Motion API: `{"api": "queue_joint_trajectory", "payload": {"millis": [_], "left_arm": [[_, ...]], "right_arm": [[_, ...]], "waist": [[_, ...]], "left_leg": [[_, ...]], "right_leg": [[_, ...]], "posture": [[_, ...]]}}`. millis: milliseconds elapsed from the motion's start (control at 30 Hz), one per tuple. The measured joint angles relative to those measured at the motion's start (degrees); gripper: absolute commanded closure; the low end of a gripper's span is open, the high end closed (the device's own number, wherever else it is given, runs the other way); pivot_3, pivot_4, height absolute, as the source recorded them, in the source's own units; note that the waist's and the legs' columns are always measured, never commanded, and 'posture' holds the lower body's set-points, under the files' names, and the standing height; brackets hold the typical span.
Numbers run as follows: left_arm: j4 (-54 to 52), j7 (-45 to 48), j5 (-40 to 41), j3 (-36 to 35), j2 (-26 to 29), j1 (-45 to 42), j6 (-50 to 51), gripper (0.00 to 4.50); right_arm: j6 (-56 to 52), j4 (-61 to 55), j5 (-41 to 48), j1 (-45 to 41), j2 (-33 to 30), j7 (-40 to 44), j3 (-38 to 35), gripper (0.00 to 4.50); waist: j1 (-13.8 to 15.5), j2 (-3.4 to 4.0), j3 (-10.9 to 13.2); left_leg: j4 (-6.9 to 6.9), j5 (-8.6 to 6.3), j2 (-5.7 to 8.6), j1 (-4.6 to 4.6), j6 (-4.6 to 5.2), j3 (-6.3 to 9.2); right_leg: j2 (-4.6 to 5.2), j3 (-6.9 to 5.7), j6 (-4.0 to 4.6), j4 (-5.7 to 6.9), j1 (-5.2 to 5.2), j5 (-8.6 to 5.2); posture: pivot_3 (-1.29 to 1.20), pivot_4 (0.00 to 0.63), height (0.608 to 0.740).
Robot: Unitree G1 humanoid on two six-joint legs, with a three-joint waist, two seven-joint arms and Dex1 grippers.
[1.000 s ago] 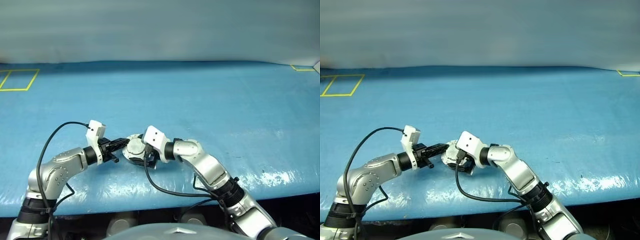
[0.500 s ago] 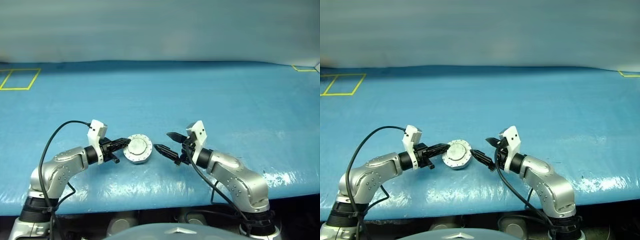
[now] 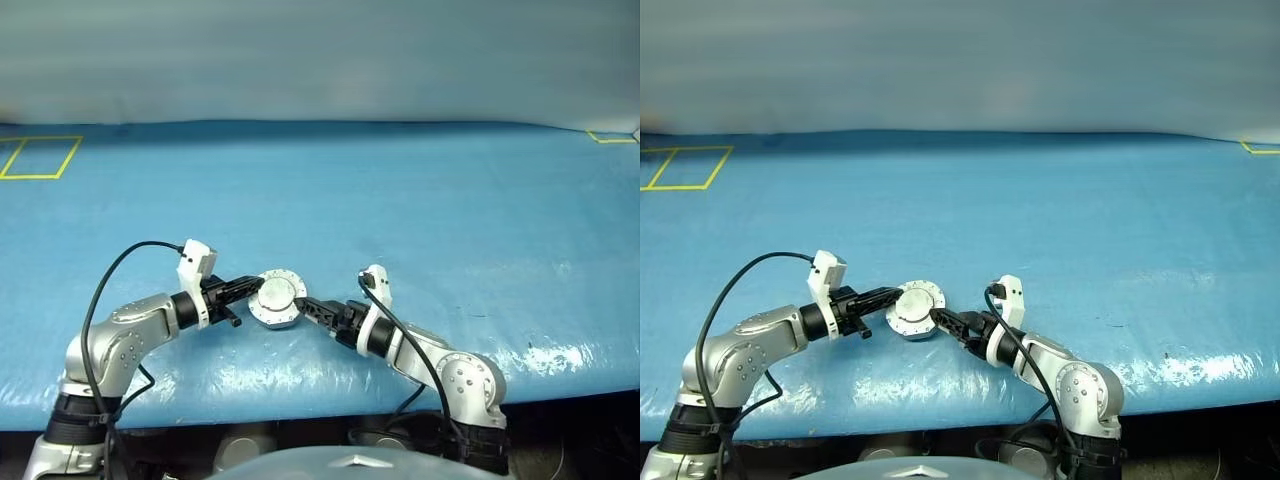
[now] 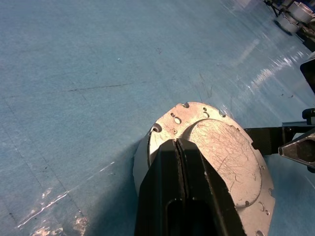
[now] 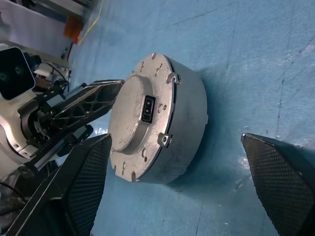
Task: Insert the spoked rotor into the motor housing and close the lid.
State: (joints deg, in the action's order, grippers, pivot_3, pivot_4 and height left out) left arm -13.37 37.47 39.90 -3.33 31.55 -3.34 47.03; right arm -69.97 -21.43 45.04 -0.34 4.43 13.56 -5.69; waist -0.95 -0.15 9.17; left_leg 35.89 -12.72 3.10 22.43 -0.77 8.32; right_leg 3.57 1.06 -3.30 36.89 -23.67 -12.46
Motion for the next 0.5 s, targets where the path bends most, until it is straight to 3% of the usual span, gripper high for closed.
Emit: {"api": "queue_joint_trajectory", "payload": {"millis": [500], "left_arm": [[0.0, 0.0, -0.4, -0.9, -0.9, 1.0, 0.0, 4.5]], "right_arm": [[-0.3, 8.0, 14.4, -1.6, 0.2, -8.4, -0.5, 0.05]], "waist": [[-0.8, 0.1, -0.2]], "left_leg": [[0.0, 0.0, -0.04, -0.07, 0.01, -0.02]], "right_leg": [[-0.04, 0.0, 0.0, 0.01, 0.07, -0.01]], "posture": [[0.0, 0.15, 0.74]]}}
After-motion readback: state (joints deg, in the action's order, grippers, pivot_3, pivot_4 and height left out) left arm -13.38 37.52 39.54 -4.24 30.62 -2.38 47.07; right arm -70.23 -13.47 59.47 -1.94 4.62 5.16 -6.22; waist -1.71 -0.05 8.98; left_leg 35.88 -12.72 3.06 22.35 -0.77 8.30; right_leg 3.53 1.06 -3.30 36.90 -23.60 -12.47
